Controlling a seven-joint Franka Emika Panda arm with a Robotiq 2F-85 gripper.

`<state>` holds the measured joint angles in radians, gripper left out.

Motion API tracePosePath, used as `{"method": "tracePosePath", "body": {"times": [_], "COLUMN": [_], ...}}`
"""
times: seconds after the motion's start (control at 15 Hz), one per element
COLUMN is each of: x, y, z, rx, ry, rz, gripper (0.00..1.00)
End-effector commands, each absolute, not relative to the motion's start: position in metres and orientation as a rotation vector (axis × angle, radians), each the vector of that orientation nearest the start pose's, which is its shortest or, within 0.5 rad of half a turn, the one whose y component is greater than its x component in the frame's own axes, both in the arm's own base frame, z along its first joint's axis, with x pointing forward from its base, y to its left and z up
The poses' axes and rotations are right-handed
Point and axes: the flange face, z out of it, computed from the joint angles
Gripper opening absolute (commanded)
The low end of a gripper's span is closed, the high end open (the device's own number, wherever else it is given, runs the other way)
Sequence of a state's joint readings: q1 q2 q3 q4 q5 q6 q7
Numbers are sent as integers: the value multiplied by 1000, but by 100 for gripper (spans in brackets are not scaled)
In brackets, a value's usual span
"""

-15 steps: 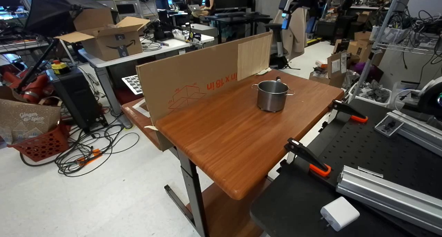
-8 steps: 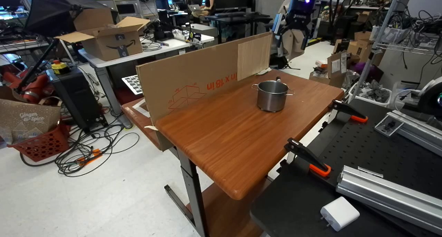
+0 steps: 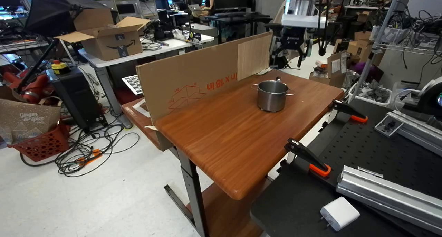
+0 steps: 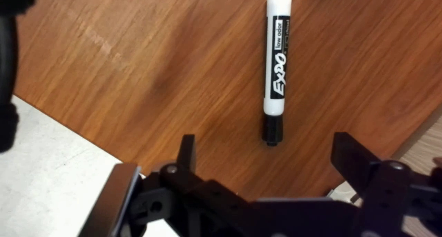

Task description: Put the marker inside the pot

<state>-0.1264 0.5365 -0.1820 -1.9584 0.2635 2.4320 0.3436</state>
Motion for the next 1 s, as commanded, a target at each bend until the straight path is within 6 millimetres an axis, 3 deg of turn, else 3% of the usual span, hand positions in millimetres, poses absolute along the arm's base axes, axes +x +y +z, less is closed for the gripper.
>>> {"method": "tracePosePath", "body": {"times": [0.0,0.53,0.6,0.67,0.93], "x": [597,605,605,606,609], "y": [-180,-170,-169,-169,-168], "z": [178,142,139,137,145], "rx": [-2808,-2833,-2838,-2848,-2849], "ry": [1321,1387,1388,1381,1356], "rz": [73,141,146,147,126], "gripper": [100,100,94,74,42]}}
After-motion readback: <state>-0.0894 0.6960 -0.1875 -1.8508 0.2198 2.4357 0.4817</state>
